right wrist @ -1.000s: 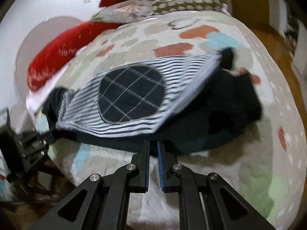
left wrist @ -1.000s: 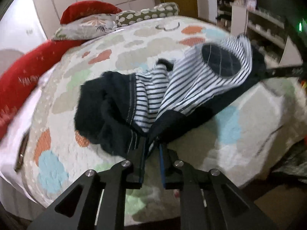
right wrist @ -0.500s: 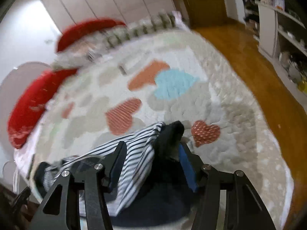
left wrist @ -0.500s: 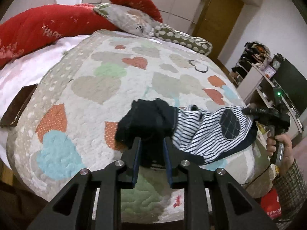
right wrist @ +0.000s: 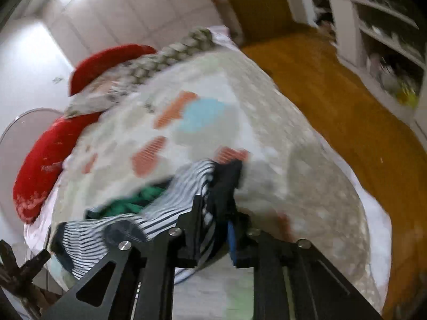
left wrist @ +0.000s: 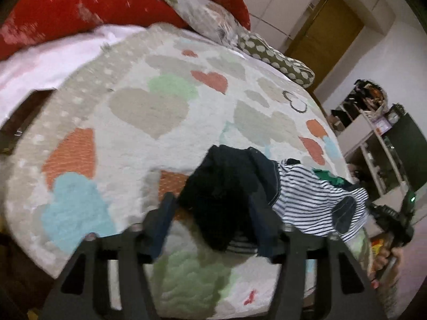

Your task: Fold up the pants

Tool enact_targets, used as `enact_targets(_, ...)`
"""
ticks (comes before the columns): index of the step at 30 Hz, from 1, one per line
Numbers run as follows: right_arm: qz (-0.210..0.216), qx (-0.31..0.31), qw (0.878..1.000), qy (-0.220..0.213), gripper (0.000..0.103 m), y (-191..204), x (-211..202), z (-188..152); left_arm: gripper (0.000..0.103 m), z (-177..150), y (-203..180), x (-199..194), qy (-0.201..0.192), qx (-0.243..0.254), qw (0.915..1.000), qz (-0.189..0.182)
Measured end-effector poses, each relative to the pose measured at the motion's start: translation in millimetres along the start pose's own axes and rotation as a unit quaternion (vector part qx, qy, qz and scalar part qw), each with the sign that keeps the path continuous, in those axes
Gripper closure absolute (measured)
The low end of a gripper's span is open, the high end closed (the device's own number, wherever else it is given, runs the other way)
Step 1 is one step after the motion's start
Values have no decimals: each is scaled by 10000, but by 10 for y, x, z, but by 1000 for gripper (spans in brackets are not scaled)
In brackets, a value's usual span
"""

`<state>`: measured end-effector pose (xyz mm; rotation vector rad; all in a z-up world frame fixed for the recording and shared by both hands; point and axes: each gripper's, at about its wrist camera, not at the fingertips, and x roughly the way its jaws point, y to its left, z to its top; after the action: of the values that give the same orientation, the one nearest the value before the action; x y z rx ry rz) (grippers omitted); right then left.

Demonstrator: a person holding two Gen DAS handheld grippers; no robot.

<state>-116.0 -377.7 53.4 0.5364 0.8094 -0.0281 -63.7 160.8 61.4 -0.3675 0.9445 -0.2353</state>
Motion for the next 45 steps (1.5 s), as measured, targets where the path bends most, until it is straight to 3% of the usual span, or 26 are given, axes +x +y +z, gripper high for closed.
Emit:
enact_targets(2, 355, 305, 9989, -55, 70, -147, 0, -15, 23, 63, 15, 145, 109, -56, 9997, -219)
enact_targets(4, 638, 344, 9972, -184, 26, -148, 5, -3, 22, 136, -27, 334, 297, 19, 9989, -367)
enact_targets(5, 787, 272, 9963, -195, 22, -111, 40, 6, 18, 164, -65, 426, 382, 123, 9985, -381)
enact_targets(8, 675, -52, 9977, 70, 22, 56, 311, 32, 10, 207, -232, 667, 499, 528, 9971, -205)
enact_targets(10, 532, -142, 9983, 199, 22, 133, 513, 21, 9, 182, -381, 817, 686, 827, 9942, -32)
enact_targets(11, 504, -190, 9981, 300, 22, 184, 631, 5, 17, 155, -481, 879, 773, 1071, 9910, 202)
enact_targets(12, 468, -252, 9980, 354, 30, 207, 667, -38, 48, 129, -577, 916, 785, 1315, 9874, 406)
enact_targets(13, 301, -380, 9982, 358, 50, 264, 714, -43, 61, 124, -636, 929, 847, 1406, 9858, 343)
enact_targets(14, 278, -434, 9980, 370, 63, 295, 737, -26, 76, 136, -642, 921, 873, 1353, 9867, 224)
enact_targets(15, 487, -349, 9972, 441, 80, 303, 733, 6, 79, 173, -656, 889, 843, 1237, 9887, 123)
enact_targets(16, 717, -183, 9961, 483, 80, 310, 697, 69, 79, 205, -671, 855, 752, 1201, 9898, 120)
enact_targets(20, 738, -430, 9962, 191, 81, 493, 497, 296, 79, 455, -722, 754, 462, 995, 9940, -13)
enact_targets(23, 688, -641, 9956, 35, 81, 636, 421, 477, 79, 623, -721, 787, 312, 863, 9957, 85)
enact_targets(25, 599, -681, 9959, -26, 81, 672, 460, 581, 74, 707, -666, 890, 265, 637, 9974, 183)
enact_targets(27, 556, -559, 9969, 15, 80, 640, 580, 650, 59, 736, -601, 1065, 338, 461, 9974, 429)
enact_targets(29, 293, -443, 9985, 137, 66, 565, 811, 713, 47, 695, -521, 1259, 470, 420, 9945, 833)
enact_targets(30, 51, -434, 9988, 211, 52, 520, 946, 727, 44, 658, -452, 1307, 523, 295, 9949, 810)
enact_targets(32, -562, -303, 9973, 366, 47, 366, 1156, 715, 42, 636, -367, 1219, 460, 95, 9973, 563)
enact_targets(34, -227, 84, 9991, 344, 45, 187, 1125, 698, 41, 651, -274, 1086, 535, -130, 9979, 353)
enact_targets(36, -232, 278, 9993, -42, 44, 105, 891, 688, 41, 663, -202, 894, 388, -298, 9984, 271)
enact_targets(38, -311, 74, 9985, -433, 44, 166, 625, 676, 41, 656, -228, 691, 91, -268, 9983, 500)
enact_targets(40, -39, -75, 9983, -568, 44, 277, 432, 625, 41, 624, -340, 528, -201, -93, 9983, 533)
enact_targets(43, 526, -466, 9971, -294, 45, 569, 422, 466, 39, 541, -596, 525, -283, 282, 9984, 397)
enact_targets(45, 792, -825, 9934, -30, 45, 817, 542, 321, 37, 490, -754, 649, -232, 601, 9964, 560)
